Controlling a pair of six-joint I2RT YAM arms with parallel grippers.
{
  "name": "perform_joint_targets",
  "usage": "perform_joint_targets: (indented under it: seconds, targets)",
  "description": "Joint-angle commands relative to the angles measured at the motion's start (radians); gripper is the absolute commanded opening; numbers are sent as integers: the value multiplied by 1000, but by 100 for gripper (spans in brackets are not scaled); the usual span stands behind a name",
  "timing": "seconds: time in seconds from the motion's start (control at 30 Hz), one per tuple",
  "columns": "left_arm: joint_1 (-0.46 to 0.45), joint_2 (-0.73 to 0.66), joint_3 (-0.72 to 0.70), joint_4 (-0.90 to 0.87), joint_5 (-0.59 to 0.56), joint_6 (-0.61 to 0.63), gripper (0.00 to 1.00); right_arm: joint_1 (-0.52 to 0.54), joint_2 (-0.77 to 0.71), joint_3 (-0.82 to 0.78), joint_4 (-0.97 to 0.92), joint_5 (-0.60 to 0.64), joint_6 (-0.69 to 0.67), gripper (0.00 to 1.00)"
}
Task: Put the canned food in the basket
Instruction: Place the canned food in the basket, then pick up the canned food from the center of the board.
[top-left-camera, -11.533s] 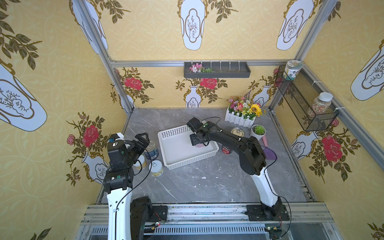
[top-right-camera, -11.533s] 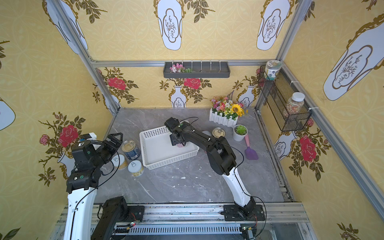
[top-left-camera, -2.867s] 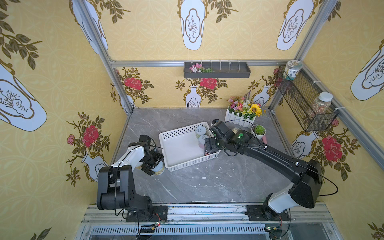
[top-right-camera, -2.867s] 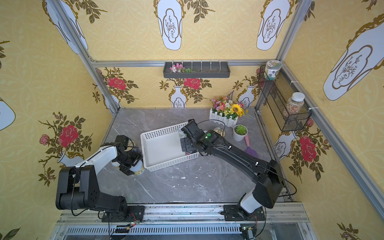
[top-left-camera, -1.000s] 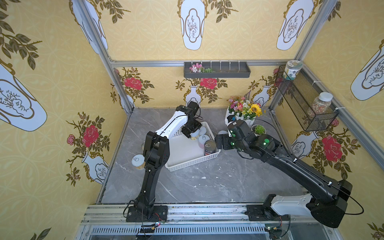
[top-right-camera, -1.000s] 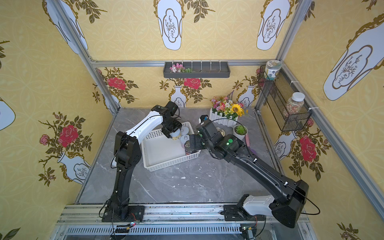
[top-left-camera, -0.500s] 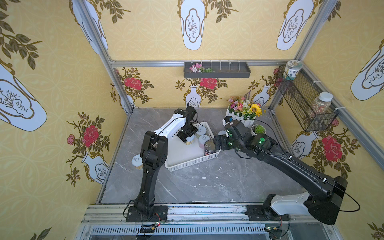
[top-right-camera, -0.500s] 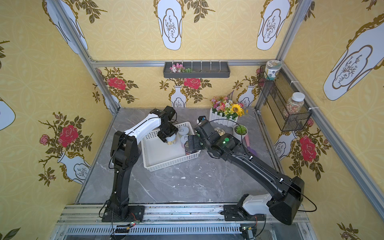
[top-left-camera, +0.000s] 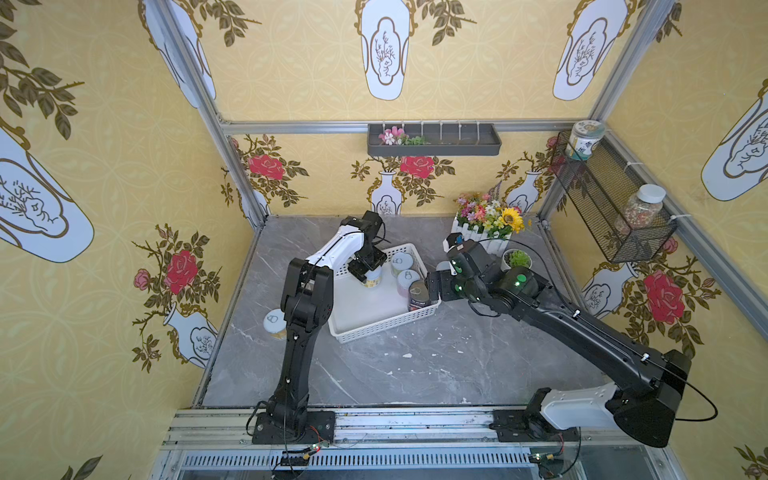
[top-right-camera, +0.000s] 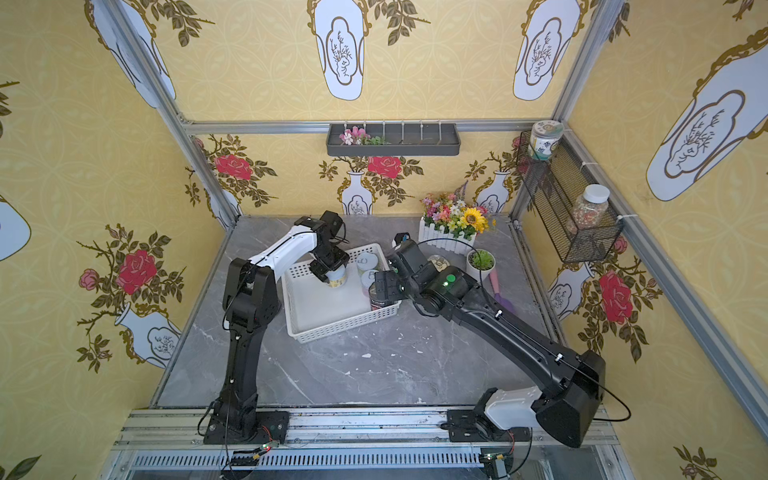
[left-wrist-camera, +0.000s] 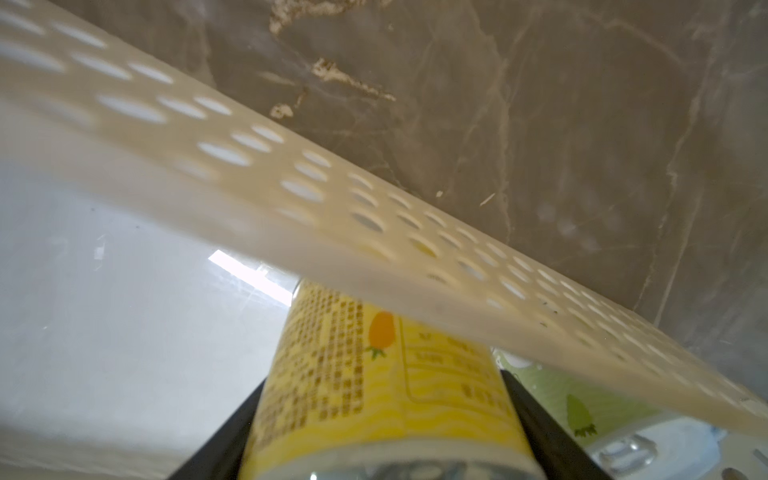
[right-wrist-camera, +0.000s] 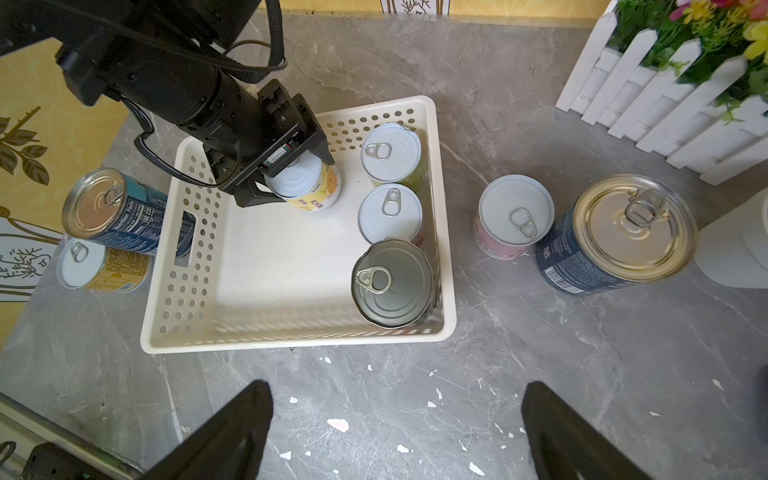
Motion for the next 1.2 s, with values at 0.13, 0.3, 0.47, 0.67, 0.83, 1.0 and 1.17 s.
perform_joint_targets:
  seconds: [0.13,0.3,0.47,0.67,0.83,1.0,1.17]
  targets:
    - [7,4,-8,40,43,28,68,1,14,7,13,-4,0,97]
    - [5,-16,-28,71,73,43,87,2,18,8,15,-6,0,97]
    - [4,-42,-61,107,98,48,93,2,14,6,15,-6,0,97]
    - [-17,-117,-74,97,107,51,94,0,2,-2,22,14,-1,97]
    - [-87,-250,-39,18,33,79,95,1,-13,-12,28,24,-2,97]
    - [-107,-426,-83,-68,-67,97,100,-36,-14,-18,7,125,5,97]
    - [-105,-635,-194,-114,-181,95,100,-257,28,-45,22,-20,25,97]
